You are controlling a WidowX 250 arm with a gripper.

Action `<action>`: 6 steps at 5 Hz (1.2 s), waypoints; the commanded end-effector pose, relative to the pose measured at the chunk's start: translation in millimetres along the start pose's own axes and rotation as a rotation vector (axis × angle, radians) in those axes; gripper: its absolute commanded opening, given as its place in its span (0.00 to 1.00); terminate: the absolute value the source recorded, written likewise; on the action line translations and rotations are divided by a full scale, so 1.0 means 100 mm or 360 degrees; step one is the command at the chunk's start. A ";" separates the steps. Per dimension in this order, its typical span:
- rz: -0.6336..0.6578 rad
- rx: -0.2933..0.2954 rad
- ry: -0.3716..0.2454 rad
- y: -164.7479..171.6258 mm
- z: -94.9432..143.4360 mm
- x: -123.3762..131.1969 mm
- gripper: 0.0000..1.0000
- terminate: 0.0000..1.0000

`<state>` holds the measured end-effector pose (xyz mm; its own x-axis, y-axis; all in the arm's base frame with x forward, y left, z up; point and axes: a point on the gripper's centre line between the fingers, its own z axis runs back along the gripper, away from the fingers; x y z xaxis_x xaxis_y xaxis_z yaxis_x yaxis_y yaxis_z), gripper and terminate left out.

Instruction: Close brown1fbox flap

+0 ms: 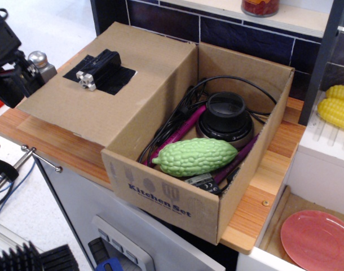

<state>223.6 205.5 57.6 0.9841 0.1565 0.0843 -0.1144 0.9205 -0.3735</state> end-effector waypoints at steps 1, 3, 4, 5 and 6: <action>-0.0013 -0.0011 -0.0049 -0.15 0.28 0.07 1.00 0.00; -0.0074 0.0142 -0.0076 -0.52 0.53 0.08 1.00 0.00; -0.0174 0.0301 -0.0135 -0.74 0.68 0.11 1.00 0.00; -0.0213 0.0398 -0.0147 -1.08 0.73 0.14 1.00 0.00; -0.0307 0.0584 -0.0192 -1.42 0.76 0.18 1.00 0.00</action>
<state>249.8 98.6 179.7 0.9771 -0.0131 0.2122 0.0090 0.9998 0.0203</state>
